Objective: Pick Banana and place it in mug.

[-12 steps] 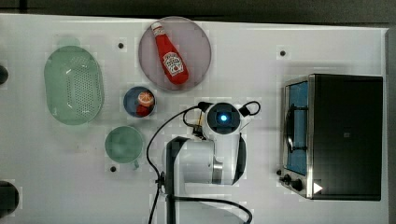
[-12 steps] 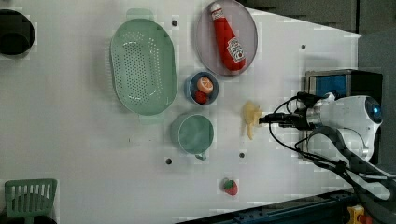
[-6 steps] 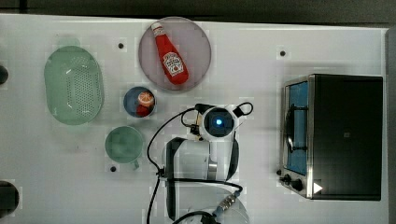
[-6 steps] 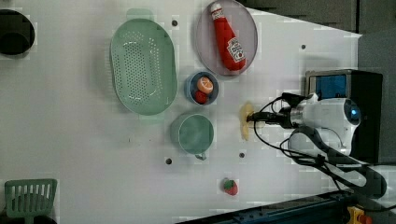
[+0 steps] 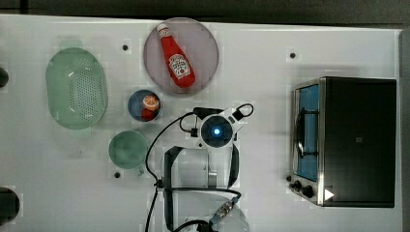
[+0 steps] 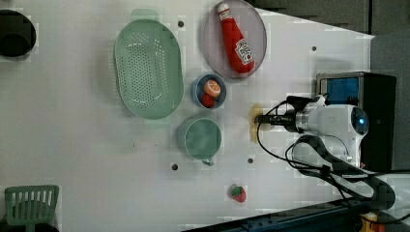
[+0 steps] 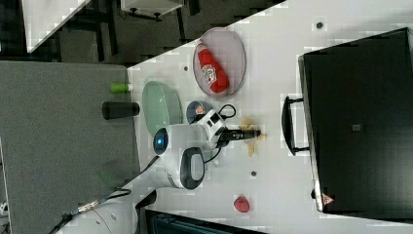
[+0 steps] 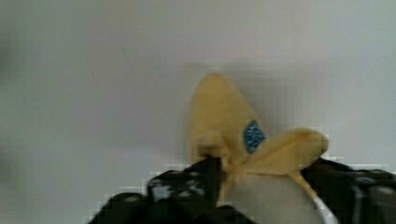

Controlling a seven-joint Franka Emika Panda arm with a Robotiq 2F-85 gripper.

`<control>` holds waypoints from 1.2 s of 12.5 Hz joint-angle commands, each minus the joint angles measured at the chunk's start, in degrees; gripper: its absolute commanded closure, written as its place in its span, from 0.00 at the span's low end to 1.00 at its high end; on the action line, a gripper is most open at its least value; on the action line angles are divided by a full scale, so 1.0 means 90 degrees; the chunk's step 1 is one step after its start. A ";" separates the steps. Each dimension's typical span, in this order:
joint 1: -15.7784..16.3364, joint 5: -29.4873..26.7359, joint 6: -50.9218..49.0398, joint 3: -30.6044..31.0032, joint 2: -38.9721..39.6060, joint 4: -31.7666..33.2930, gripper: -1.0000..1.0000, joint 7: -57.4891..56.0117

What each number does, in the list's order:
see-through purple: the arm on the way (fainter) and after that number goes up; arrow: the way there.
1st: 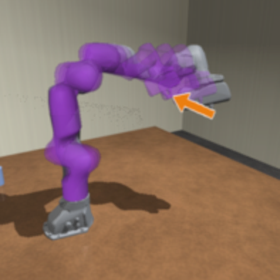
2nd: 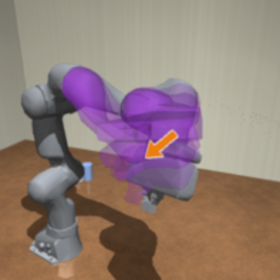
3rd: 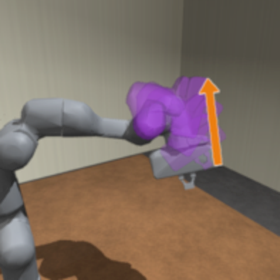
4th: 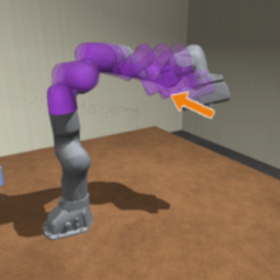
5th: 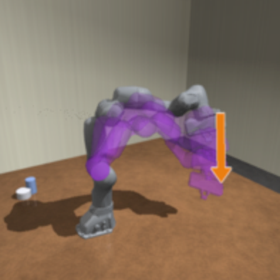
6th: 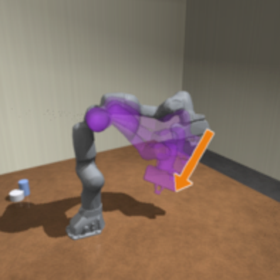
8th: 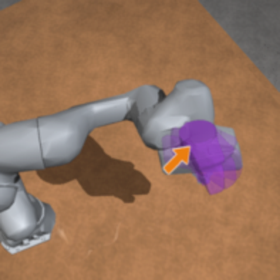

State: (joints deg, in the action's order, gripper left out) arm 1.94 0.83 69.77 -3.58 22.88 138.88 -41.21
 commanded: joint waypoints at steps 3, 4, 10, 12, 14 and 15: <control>-0.0232 0.0068 -0.0090 -0.0018 -0.0458 0.0125 0.69 -0.0174; -0.0245 0.0068 -0.0205 -0.0032 -0.0673 0.0143 0.69 -0.0174; -0.0305 0.0056 -0.2988 -0.0151 -0.2789 -0.0354 0.69 -0.0167; -0.0305 0.0056 -0.4020 -0.0169 -0.3444 -0.0660 0.69 -0.0164; -0.0296 0.0056 -0.4728 -0.0156 -0.4003 -0.1075 0.69 -0.0163; -0.0294 0.0056 -0.5186 -0.0154 -0.4180 -0.1323 0.69 -0.0139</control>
State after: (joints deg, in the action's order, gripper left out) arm -1.45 1.91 25.81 -5.59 -17.86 130.03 -41.52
